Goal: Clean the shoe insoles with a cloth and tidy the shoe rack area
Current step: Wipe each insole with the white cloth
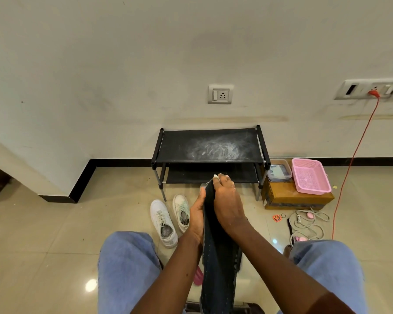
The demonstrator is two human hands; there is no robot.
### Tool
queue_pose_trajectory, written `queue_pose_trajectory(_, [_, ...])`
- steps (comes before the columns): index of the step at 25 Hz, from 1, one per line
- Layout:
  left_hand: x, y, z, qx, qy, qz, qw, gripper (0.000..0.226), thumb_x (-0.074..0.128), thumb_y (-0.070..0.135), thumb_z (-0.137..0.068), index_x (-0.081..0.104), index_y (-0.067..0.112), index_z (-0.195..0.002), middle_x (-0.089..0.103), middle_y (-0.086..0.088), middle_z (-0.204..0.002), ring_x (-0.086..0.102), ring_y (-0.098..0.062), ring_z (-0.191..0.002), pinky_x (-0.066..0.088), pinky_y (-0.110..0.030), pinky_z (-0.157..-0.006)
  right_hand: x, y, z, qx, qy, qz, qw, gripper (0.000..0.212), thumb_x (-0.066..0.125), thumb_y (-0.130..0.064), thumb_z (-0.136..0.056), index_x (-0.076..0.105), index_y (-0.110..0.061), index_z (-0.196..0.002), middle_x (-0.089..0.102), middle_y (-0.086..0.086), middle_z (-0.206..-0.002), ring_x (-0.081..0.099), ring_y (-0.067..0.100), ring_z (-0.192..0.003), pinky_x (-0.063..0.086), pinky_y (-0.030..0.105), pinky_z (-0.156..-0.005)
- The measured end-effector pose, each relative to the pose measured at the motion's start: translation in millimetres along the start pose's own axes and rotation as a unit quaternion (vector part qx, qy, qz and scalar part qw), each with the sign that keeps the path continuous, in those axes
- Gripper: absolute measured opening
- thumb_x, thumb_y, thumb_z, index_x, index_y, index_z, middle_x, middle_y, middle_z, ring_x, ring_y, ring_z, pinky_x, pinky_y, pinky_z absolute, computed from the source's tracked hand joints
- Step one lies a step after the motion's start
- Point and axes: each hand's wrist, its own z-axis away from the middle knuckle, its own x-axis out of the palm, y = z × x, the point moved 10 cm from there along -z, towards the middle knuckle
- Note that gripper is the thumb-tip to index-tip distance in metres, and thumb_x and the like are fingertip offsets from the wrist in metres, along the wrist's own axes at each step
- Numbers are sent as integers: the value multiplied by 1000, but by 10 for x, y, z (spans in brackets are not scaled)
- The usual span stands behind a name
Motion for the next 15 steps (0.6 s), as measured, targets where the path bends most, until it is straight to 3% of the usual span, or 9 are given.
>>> queue_pose_trajectory(4, [-18, -47, -26, -7, -1, -14, 1000, 60, 31, 45, -98, 79, 13, -80, 74, -10, -84, 72, -19, -72, 58, -25, -59, -41, 105, -64, 35, 8, -30, 999, 47, 39, -8, -96, 29, -7, -142, 32, 11, -147, 36, 25, -133, 33, 32, -107])
queue_pose_trajectory(7, [-20, -25, -29, -11, -3, 2, 1000, 67, 27, 49, -97, 79, 14, -73, 74, -10, -79, 72, -19, -68, 57, -25, -55, -20, 38, -64, -9, 10, -46, 999, 45, 37, -3, -95, 36, -8, -139, 38, 8, -144, 39, 23, -131, 35, 29, -106])
queue_pose_trajectory(11, [-61, 73, -73, -7, 24, -31, 999, 69, 17, 59, -95, 68, 12, -93, 74, -9, -78, 72, -17, -68, 56, -24, -56, 52, -93, 34, -70, -22, -54, 996, 49, 37, 1, -93, 34, -11, -141, 32, 4, -149, 26, 15, -139, 18, 21, -111])
queue_pose_trajectory(14, [-117, 183, -78, 7, 61, -46, 997, 65, 14, 54, -97, 57, 7, -83, 70, -10, -65, 67, -13, -50, 49, -18, -41, 98, -305, 204, -123, -65, -85, 987, 53, 39, 3, -92, 34, -15, -141, 30, -1, -150, 26, 12, -139, 9, 14, -108])
queue_pose_trajectory(15, [-170, 227, -100, 15, 76, -53, 996, 64, 15, 54, -97, 58, 9, -84, 68, -9, -66, 67, -13, -52, 50, -18, -44, 85, -352, 263, -133, -71, -98, 984, 52, 40, 3, -92, 36, -16, -140, 33, -1, -149, 29, 11, -138, 11, 14, -108])
